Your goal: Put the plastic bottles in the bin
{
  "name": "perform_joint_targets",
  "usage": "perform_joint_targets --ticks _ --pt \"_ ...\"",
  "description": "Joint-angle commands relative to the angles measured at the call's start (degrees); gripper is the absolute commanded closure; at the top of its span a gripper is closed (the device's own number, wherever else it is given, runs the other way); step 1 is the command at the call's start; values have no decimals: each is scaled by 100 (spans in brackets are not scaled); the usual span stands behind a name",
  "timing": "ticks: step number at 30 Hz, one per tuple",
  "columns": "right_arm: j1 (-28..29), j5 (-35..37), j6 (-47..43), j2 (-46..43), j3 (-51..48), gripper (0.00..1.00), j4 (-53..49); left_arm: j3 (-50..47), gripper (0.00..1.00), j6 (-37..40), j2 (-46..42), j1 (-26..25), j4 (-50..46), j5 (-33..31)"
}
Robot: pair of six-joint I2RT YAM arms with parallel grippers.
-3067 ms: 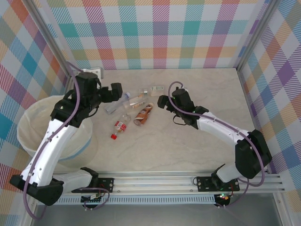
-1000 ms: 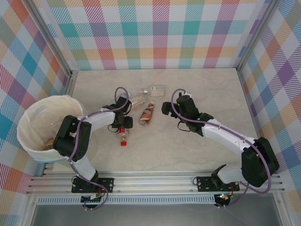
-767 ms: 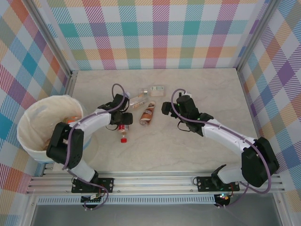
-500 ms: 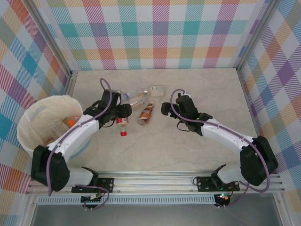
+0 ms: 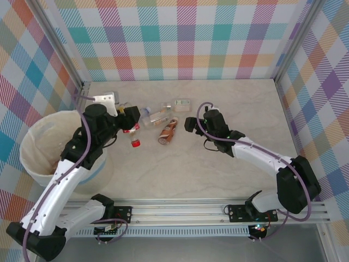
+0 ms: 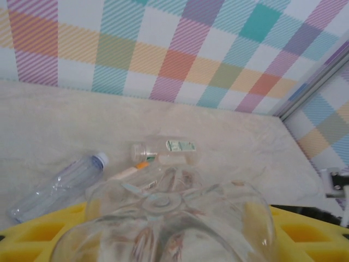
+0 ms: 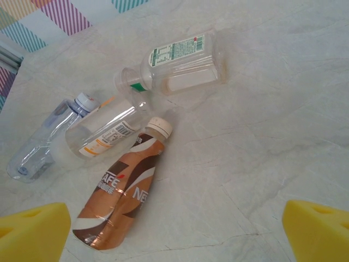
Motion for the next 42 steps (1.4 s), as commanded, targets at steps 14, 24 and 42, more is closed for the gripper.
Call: perform_joint_targets --ticks 14,24,42 --pt "-21 -85 -29 327 324 0 333 1541 60 1112 -550 55 -1692 -2033" --pt "-21 -168 -40 469 467 0 275 1942 58 1723 -92 87 -2249 -4459" --pt "-21 -112 -64 344 403 0 173 2304 15 654 802 1118 -3321 -3553"
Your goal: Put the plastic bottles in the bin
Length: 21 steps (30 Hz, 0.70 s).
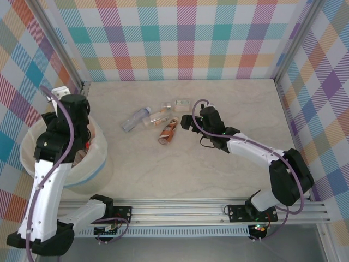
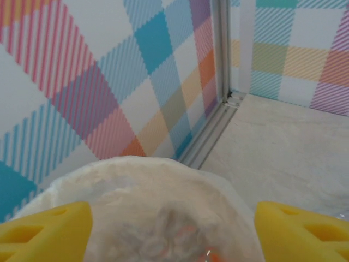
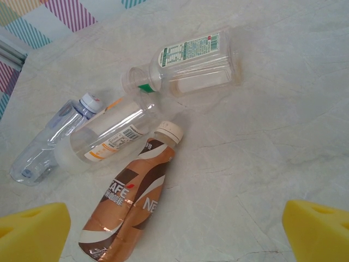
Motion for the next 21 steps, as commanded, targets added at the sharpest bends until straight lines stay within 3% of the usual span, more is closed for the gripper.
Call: perform_joint_targets --ticks 1,9,21 --pt "-21 53 -60 -122 69 0 75 344 13 -225 4 76 -302 911" --pt "-21 94 0 -169 -25 0 121 491 0 -319 -60 76 -288 1312" --pt "-21 100 -26 -207 -42 0 -6 462 0 -556 194 76 -25 2721"
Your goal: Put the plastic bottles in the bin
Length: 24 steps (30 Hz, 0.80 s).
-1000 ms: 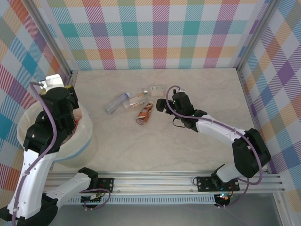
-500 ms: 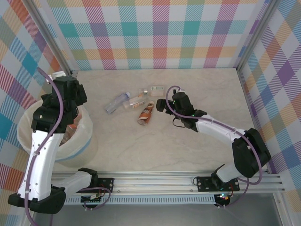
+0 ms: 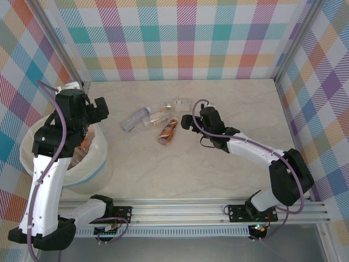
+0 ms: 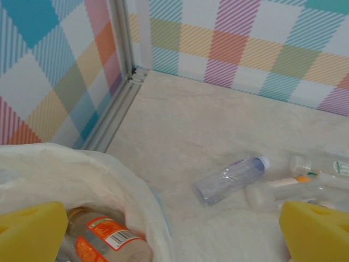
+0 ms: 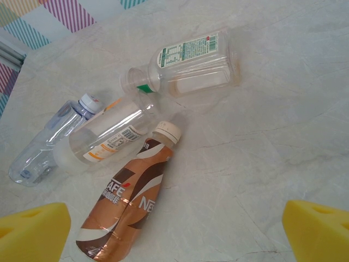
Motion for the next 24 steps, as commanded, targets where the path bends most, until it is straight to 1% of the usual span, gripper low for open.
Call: perform_joint_targets --ticks 1,3,7,11,14,17,20,24 --pt "-21 79 -33 -217 -47 0 -17 115 0 -216 171 60 188 647" --pt "-21 101 -37 -248 -77 0 -51 113 0 -315 278 -55 293 731" --pt "-21 139 -52 -319 -143 0 -53 299 0 -245 824 -735 316 241" --pt "-15 196 -55 -412 -191 0 -130 332 0 -241 1276 -1218 539 243" --pt "-21 267 -56 -504 -286 0 -150 96 0 -340 1512 -1451 976 663" --pt "-17 311 -65 -599 -358 0 -156 -33 0 -517 1904 -1569 1162 1002" --pt "-17 354 -123 -688 -399 0 -227 -186 0 -629 2315 -1609 1362 1472" --pt "-21 444 -189 -817 -458 0 -313 -585 0 -680 2814 -1610 1943 2010"
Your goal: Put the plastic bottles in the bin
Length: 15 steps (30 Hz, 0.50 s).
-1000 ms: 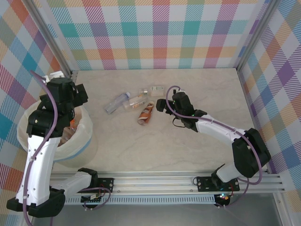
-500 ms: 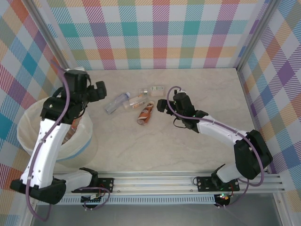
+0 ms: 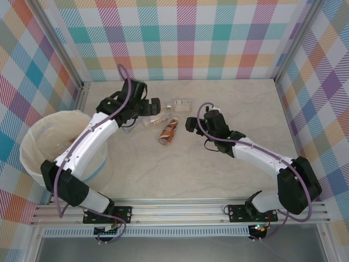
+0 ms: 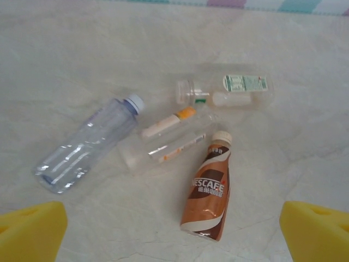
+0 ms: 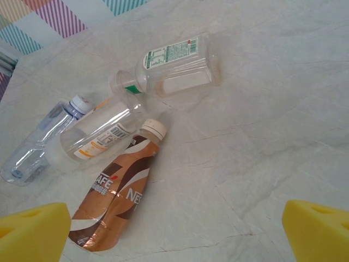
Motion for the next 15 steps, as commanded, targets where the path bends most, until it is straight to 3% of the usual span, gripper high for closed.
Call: perform_joint_targets --ticks 1,7,11,15 --pt "-21 171 -172 -263 -117 0 -72 -344 0 -105 372 -73 638 701" --pt "-21 228 -290 -444 -224 0 -127 -377 0 -62 1320 -73 943 1121" --pt "-21 211 -446 -554 -286 0 -259 -455 0 -101 1734 -82 1248 1823" --pt "-17 238 -463 -676 -345 0 -362 -503 2 -98 2128 -86 1360 1964"
